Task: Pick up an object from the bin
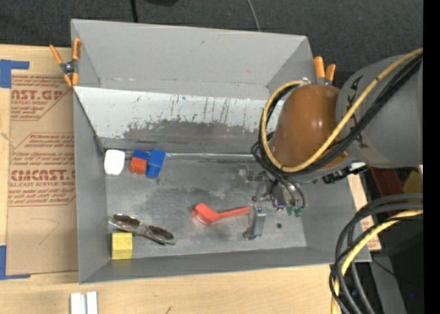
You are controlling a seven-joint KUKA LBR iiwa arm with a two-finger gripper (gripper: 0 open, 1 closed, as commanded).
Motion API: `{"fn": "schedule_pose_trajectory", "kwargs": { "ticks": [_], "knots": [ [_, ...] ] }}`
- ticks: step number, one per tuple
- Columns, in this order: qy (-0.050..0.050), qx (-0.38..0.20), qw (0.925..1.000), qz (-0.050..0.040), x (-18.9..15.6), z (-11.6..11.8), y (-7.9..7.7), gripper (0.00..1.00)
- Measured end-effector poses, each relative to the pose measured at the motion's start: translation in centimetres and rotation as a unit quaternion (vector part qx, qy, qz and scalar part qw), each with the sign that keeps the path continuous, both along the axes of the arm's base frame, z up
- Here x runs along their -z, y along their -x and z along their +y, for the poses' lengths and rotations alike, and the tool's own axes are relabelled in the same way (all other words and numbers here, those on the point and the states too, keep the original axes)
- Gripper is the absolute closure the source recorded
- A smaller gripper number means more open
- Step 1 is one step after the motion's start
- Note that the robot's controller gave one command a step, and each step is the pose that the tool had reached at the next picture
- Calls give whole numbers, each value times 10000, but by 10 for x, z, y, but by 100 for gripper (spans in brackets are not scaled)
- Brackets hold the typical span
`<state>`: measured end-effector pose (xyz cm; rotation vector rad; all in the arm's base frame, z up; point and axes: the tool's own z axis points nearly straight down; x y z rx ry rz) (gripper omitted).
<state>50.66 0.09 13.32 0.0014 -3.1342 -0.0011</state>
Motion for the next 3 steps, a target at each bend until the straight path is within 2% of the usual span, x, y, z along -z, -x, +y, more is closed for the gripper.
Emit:
{"fn": "schedule_pose_trajectory", "kwargs": {
  "ticks": [1,2,3],
  "knots": [
    [0,0,10000,-35,-4,0,-2,0],
    [1,-209,9998,-51,29,-2,4,0],
    [0,772,9970,-28,64,-1,26,100]
  ]
}}
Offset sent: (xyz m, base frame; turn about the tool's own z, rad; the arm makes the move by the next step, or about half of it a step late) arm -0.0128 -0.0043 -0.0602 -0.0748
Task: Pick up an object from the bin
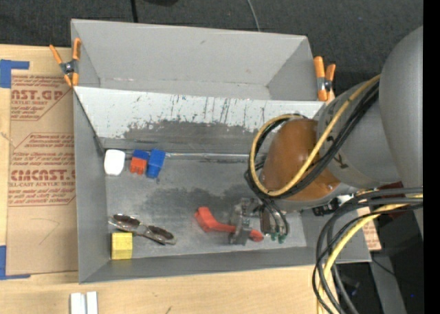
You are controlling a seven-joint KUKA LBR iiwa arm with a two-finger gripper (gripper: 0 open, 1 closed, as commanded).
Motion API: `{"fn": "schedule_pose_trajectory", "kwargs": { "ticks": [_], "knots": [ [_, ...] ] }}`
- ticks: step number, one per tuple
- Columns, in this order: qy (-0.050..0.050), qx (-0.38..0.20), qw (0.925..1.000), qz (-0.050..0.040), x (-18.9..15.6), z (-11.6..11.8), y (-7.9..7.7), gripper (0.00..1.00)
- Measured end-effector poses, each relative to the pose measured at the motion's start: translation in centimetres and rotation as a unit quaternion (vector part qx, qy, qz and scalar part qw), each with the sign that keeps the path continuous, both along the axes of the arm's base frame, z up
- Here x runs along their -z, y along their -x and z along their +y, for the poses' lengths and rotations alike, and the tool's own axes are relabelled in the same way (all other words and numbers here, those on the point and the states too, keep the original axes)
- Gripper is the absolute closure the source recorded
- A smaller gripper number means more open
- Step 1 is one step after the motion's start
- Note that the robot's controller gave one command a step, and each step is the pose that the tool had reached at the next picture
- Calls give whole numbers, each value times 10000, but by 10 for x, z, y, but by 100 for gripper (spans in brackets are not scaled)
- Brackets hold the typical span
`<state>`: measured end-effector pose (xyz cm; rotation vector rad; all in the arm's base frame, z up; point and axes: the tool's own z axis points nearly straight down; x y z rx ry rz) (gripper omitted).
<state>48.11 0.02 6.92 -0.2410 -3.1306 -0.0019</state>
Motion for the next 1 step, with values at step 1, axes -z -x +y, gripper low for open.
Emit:
{"fn": "schedule_pose_trajectory", "kwargs": {
  "ticks": [1],
  "knots": [
    [0,-1,10000,0,0,0,0,100]
  ]
}}
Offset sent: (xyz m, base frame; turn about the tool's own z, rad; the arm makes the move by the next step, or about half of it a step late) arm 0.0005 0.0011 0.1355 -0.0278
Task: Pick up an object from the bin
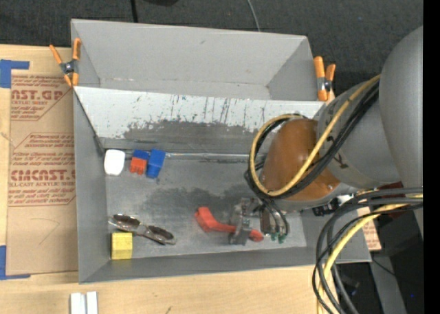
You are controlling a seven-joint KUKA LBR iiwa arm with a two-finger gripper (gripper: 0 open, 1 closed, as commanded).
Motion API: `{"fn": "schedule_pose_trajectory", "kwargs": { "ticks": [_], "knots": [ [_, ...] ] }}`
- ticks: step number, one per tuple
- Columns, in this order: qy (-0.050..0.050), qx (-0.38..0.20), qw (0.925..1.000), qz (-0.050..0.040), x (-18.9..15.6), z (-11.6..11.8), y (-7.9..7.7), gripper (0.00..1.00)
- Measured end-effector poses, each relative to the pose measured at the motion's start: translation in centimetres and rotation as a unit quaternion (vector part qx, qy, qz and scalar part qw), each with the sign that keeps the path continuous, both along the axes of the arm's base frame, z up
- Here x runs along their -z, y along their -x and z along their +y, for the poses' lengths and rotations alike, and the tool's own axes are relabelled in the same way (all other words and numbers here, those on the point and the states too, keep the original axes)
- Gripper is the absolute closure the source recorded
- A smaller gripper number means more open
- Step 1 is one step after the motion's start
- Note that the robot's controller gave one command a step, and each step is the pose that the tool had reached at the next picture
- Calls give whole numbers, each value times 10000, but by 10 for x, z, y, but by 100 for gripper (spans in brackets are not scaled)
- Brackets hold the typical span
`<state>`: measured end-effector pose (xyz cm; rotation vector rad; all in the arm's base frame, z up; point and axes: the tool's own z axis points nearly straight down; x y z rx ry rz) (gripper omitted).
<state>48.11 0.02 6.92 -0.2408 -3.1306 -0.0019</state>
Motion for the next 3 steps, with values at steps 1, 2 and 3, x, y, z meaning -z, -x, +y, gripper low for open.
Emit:
{"fn": "schedule_pose_trajectory", "kwargs": {
  "ticks": [1,2,3],
  "knots": [
    [-4,-39,10000,48,-39,0,3,100],
    [-3,-63,10000,-23,-86,0,-3,100],
    [-5,19,10000,50,-120,4,-3,100]
  ]
}}
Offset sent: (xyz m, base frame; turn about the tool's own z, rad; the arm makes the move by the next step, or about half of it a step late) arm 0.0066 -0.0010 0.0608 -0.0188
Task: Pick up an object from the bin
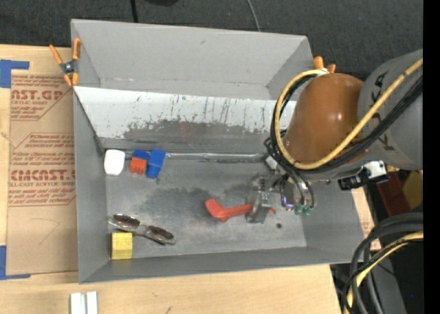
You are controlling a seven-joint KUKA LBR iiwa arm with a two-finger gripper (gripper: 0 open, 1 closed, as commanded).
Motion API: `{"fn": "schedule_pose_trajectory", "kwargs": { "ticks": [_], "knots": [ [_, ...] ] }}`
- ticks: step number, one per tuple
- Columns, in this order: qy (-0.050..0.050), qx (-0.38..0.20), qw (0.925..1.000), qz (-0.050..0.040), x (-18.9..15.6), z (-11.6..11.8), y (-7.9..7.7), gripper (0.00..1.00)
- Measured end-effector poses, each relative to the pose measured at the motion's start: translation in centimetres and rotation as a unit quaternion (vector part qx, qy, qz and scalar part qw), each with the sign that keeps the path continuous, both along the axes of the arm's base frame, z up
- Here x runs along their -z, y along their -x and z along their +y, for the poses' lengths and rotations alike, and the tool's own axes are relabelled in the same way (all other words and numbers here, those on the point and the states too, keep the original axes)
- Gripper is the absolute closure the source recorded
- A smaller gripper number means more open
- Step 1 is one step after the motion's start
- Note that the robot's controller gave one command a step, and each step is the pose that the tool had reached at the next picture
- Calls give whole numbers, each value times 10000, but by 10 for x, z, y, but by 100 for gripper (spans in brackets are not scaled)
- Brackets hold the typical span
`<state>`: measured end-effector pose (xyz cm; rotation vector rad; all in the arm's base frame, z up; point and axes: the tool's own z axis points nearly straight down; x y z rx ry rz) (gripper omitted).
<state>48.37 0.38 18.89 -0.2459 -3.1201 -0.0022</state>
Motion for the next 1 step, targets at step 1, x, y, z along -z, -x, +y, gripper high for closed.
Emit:
{"fn": "schedule_pose_trajectory", "kwargs": {
  "ticks": [1],
  "knots": [
    [-1,-41,10000,-27,-58,2,-2,100]
  ]
}}
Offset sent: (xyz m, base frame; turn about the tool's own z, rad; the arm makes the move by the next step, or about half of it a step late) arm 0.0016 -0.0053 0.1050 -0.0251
